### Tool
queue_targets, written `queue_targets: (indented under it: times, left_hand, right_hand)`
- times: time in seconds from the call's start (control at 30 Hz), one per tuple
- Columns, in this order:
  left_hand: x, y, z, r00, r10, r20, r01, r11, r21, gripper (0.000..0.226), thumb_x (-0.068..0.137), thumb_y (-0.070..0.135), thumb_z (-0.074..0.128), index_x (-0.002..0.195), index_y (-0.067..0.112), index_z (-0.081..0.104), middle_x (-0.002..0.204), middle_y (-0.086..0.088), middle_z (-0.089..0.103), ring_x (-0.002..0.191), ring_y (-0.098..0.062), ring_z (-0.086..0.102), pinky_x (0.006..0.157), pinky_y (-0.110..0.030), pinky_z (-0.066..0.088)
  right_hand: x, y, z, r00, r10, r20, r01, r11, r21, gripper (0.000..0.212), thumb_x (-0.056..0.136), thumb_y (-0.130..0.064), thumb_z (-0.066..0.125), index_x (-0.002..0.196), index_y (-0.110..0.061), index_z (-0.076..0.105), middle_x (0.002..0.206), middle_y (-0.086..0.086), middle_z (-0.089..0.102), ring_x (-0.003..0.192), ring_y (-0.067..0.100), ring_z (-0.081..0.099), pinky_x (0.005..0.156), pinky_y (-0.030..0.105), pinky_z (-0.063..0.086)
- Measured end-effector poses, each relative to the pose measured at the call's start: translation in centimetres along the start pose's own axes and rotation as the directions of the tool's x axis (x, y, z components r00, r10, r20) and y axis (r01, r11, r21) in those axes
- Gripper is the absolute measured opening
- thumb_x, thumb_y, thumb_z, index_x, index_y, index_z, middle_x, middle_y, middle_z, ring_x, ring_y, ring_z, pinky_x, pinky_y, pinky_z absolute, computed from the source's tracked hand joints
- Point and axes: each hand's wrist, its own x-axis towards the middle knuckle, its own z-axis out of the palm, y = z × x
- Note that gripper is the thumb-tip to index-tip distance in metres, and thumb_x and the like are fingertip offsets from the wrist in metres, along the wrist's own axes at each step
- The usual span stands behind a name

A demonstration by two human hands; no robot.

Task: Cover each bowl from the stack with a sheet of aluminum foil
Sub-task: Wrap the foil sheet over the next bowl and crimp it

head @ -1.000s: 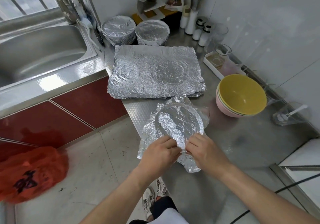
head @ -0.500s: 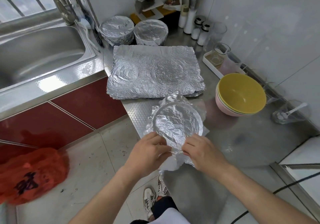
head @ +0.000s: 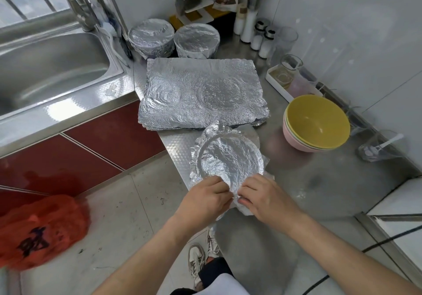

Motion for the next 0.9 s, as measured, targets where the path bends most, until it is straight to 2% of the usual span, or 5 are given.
queue_targets:
  times: [0.13,0.3,0.53,0.73,0.9]
  left_hand:
    - [-0.3,-0.1,0.1,0.999,-0.036,0.005,0.036,0.999,-0.016,0.023,0.097,0.023,0.056,0.08,0.015,0.07,0.079,0.004,0.059,0.077,-0.017,0.053,0.068,-0.031,0.048]
    - [-0.6,-0.2,-0.3,0.996,-0.093,0.01,0.093,0.995,-0.029,0.018,0.094,0.027,0.059,0.087,0.017,0.071,0.084,0.005,0.06,0.081,-0.017,0.052,0.067,-0.03,0.049]
    - [-1.5,-1.1,-2.6,0.957,-0.285,-0.052,0.28,0.956,-0.092,0.018,0.085,0.019,0.066,0.101,0.018,0.074,0.097,0.004,0.065,0.091,-0.016,0.057,0.072,-0.027,0.051]
    - [-1.8,-1.2,-2.1,0.975,-0.223,0.017,0.224,0.974,-0.045,0.023,0.091,0.038,0.061,0.089,0.021,0.076,0.086,0.007,0.064,0.083,-0.014,0.055,0.074,-0.027,0.049]
    - [-1.6,-1.2,-2.1,0.967,-0.255,0.026,0.256,0.964,-0.068,0.026,0.092,0.042,0.054,0.093,0.026,0.074,0.092,0.011,0.063,0.086,-0.009,0.054,0.074,-0.021,0.048]
  right_hand:
    - [0.3,-0.5,0.5,0.999,-0.014,-0.048,0.008,0.992,-0.124,0.018,0.071,-0.006,0.073,0.07,-0.015,0.058,0.073,0.0,0.051,0.067,0.022,0.049,0.054,0.035,0.042]
    - [0.6,-1.3,0.7,0.99,-0.051,-0.131,0.029,0.986,-0.163,0.018,0.072,0.001,0.058,0.067,-0.015,0.053,0.07,0.001,0.048,0.065,0.023,0.045,0.052,0.033,0.033]
    - [-0.4,0.8,-0.4,0.995,-0.063,-0.077,0.054,0.993,-0.106,0.022,0.064,0.004,0.06,0.074,-0.015,0.059,0.084,-0.001,0.058,0.08,0.022,0.053,0.061,0.033,0.047]
    - [-0.2,2.6,-1.2,0.996,0.006,-0.09,-0.012,0.998,-0.061,0.03,0.06,0.008,0.079,0.075,-0.016,0.066,0.089,0.0,0.061,0.086,0.021,0.052,0.068,0.033,0.049]
    - [0.6,1.7,-1.7,0.978,0.169,-0.119,-0.158,0.982,0.102,0.026,0.068,0.003,0.071,0.086,-0.017,0.07,0.089,-0.005,0.058,0.082,0.015,0.051,0.071,0.028,0.049]
